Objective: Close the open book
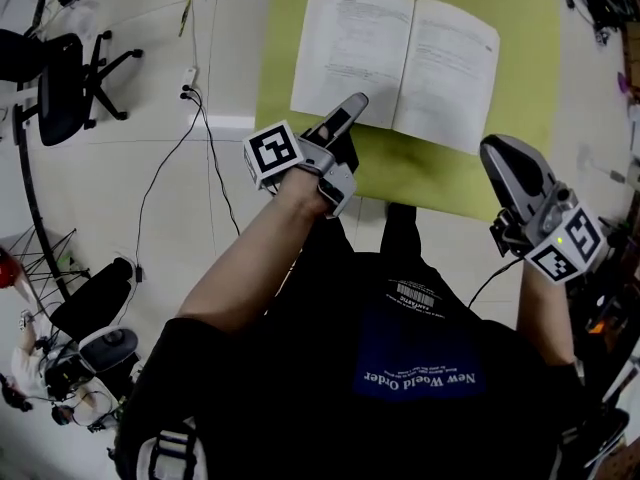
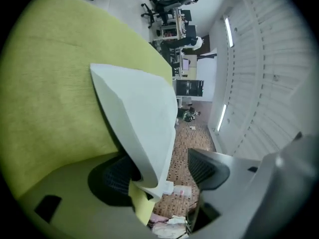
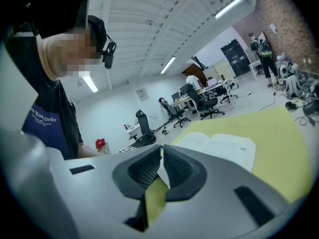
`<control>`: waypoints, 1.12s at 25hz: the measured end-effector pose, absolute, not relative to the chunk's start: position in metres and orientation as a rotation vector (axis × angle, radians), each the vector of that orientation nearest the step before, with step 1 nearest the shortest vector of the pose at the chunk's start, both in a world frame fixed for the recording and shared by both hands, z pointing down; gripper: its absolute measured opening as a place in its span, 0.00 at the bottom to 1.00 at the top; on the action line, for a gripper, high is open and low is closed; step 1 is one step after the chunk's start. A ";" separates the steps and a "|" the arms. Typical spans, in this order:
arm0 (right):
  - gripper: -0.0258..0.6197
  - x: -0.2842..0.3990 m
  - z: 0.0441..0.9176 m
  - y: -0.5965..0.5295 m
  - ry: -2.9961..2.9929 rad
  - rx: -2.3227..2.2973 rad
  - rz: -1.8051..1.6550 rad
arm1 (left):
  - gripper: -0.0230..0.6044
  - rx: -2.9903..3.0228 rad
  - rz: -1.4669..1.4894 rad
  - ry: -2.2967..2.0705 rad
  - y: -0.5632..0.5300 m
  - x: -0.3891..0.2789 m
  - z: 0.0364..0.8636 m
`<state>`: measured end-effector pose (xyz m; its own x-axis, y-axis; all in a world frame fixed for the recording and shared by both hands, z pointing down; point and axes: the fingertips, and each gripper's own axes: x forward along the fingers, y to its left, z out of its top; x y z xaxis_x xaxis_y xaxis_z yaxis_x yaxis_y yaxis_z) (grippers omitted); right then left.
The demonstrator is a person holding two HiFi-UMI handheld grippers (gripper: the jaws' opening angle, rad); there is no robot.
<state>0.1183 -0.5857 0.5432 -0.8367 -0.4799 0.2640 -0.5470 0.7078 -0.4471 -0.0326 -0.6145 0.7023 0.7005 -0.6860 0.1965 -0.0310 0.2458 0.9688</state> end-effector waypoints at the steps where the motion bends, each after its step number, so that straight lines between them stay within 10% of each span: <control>1: 0.03 0.120 0.544 -0.586 -2.783 0.848 0.796 | 0.56 1.269 -0.525 -0.704 -0.621 -0.034 0.701; 9: 0.03 0.127 0.527 -0.592 -2.765 0.863 0.793 | 0.55 1.512 -0.462 -0.814 -0.630 -0.040 0.688; 13: 0.03 0.139 0.523 -0.594 -2.762 0.882 0.794 | 0.23 1.701 -0.375 -0.853 -0.624 -0.031 0.673; 28: 0.03 0.154 0.514 -0.587 -2.773 0.939 0.764 | 0.23 2.135 0.156 -0.965 -0.623 -0.004 0.648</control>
<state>0.1536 -0.5867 0.5138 -0.8015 -0.5377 0.2618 -0.5959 0.6812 -0.4253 -0.0044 -0.6230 0.6476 0.7053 -0.5883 0.3955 -0.6828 -0.4138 0.6021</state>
